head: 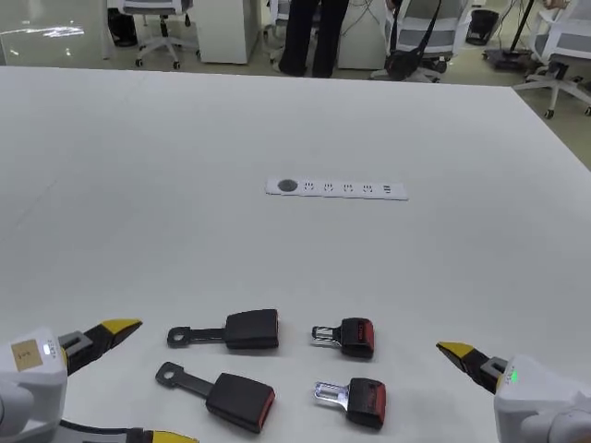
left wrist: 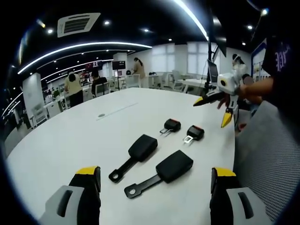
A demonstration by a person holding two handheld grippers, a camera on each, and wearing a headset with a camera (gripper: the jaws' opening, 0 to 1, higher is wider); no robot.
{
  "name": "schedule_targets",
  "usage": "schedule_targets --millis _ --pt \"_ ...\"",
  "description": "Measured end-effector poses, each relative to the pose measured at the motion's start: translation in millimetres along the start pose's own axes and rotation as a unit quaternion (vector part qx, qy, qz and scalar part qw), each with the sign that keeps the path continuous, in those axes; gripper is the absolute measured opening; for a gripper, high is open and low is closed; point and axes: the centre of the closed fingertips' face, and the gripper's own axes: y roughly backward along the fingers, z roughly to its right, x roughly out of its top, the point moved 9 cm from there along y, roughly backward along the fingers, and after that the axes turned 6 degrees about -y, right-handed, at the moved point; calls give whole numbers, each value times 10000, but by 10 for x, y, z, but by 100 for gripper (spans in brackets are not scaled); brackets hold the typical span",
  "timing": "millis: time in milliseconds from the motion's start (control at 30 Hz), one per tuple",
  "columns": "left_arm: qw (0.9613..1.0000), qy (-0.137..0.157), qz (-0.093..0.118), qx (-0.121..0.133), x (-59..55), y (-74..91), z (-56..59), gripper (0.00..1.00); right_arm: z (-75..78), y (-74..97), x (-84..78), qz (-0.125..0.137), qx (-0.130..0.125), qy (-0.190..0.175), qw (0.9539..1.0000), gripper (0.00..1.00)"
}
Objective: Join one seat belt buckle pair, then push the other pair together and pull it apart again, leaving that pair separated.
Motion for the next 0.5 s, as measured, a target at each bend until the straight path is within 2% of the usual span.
schedule_targets --millis 200,500 --pt "10000 24 75 -34 38 -4 31 100 2 23 6 -16 -12 17 10000 97" --pt "10000 -3 75 -29 60 -13 30 100 23 53 -20 -52 -40 18 10000 97"
